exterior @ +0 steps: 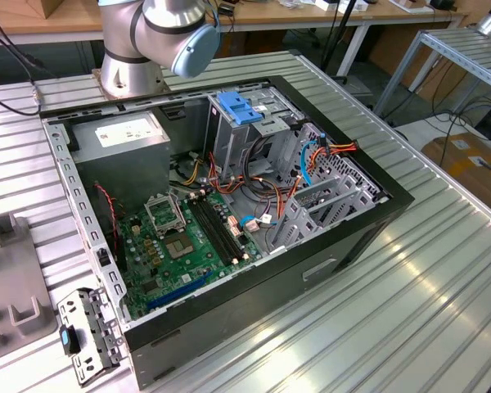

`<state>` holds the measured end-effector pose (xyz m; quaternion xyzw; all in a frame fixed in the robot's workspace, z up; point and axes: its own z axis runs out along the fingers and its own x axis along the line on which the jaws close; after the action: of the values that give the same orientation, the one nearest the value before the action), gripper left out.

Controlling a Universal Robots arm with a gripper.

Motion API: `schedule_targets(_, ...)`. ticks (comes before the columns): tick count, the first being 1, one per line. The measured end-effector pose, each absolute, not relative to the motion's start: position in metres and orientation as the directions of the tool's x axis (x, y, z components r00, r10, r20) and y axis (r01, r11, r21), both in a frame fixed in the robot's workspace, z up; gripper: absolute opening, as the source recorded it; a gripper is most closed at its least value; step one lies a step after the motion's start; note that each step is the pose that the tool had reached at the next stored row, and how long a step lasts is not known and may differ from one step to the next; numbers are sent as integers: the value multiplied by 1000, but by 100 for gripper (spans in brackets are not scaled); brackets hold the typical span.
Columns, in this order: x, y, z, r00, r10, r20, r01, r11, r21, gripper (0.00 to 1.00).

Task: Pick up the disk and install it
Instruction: 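Pick up the disk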

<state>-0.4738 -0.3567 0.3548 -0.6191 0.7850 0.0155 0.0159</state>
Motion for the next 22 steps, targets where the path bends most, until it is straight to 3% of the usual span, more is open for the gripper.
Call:
schedule_targets(3,-474,-354,354,-233,-972,-44,-973,233,5,32)
schedule_targets(7,-474,-354,347,-226,-973,-44,-974,226,5,51)
schedule_targets(21,-475,-353,331,-210,-976,-49,-978,210,5,51)
schedule_targets(22,-475,-353,315,-210,-976,-49,-978,210,3,51)
